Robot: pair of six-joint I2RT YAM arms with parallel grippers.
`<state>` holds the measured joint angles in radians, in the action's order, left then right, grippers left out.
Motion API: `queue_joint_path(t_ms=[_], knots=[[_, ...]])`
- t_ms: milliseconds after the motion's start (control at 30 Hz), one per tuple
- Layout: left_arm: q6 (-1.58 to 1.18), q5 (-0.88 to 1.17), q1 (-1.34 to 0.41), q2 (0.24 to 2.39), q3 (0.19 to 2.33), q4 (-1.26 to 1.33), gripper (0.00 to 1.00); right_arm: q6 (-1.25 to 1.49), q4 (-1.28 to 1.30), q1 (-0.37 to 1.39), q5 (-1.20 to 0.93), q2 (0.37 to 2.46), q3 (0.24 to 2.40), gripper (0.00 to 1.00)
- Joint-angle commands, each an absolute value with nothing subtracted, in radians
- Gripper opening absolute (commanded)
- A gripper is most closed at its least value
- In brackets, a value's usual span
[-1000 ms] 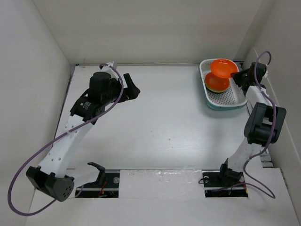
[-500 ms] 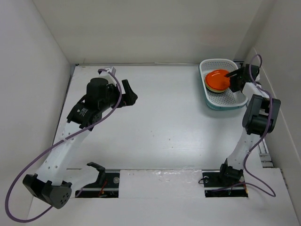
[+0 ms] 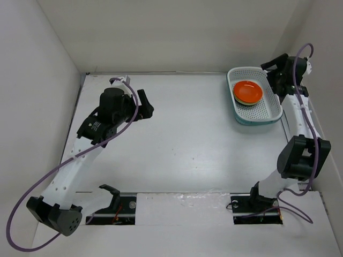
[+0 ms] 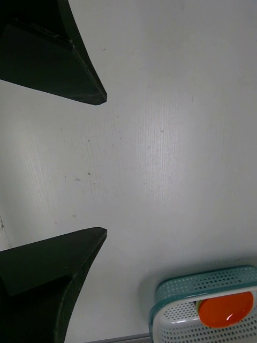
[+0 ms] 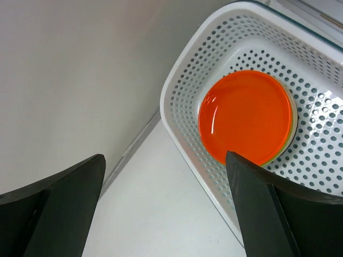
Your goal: Place the plates into the plastic bin on the countertop
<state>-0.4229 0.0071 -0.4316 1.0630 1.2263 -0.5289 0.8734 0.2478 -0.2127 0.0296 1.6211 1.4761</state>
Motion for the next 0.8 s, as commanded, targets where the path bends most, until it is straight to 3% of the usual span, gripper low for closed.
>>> queue_joint_path(t_ms=[0, 67, 200, 467, 767], knots=[[-0.414, -0.046, -0.433, 1.074, 1.269, -0.531, 1.0, 0.813, 0.379, -0.202, 0.055, 1.64, 1.512, 0.99], [-0.425, -0.046, -0.433, 1.074, 1.269, -0.531, 1.0, 0.802, 0.461, -0.203, 0.026, 1.64, 1.542, 0.99], [-0.425, -0.107, -0.433, 1.065, 1.304, -0.546, 1.0, 0.746, 0.417, -0.072, 0.064, 1.395, 1.433, 0.99], [-0.416, -0.469, -0.433, 1.011, 1.401, -0.643, 1.0, 0.605, 0.636, 0.207, 0.261, 0.974, 1.411, 0.99], [-0.483, -0.489, -0.433, 0.787, 1.315, -0.652, 1.0, 0.463, 0.92, 0.305, 0.224, 0.678, 1.443, 0.99]])
